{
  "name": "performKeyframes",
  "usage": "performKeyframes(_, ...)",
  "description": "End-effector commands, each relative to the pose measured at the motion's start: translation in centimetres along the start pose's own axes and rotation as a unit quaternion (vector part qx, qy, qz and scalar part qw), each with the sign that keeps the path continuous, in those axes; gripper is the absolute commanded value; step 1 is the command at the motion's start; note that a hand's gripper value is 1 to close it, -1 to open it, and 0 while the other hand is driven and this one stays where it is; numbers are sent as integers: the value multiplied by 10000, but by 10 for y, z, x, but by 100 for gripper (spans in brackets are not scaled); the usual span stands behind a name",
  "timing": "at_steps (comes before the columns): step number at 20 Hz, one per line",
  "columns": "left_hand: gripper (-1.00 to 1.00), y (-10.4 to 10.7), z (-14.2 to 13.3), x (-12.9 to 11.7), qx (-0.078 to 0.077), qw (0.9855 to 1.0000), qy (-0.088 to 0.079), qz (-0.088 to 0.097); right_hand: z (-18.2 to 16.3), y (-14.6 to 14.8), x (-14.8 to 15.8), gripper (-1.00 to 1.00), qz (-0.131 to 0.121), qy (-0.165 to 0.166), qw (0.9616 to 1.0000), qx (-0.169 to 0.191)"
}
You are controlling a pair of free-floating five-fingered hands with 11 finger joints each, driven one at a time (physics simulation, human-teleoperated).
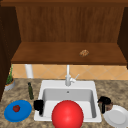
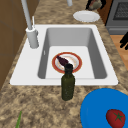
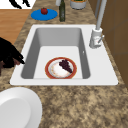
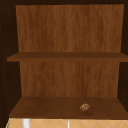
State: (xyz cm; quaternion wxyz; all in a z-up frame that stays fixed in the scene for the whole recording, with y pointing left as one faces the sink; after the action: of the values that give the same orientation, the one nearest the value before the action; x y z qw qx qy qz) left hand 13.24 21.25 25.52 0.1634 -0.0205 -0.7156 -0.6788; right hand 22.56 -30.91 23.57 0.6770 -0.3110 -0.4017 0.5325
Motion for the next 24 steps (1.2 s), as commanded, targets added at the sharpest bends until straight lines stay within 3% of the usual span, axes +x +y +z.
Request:
performKeyframes(1,0,0,0,0,0,10000,0,0,20,-16,13,100,309,-132,9993,-144)
performKeyframes(24,0,0,0,0,0,10000,0,0,121,-94,132,100,423,-42,9987,-281)
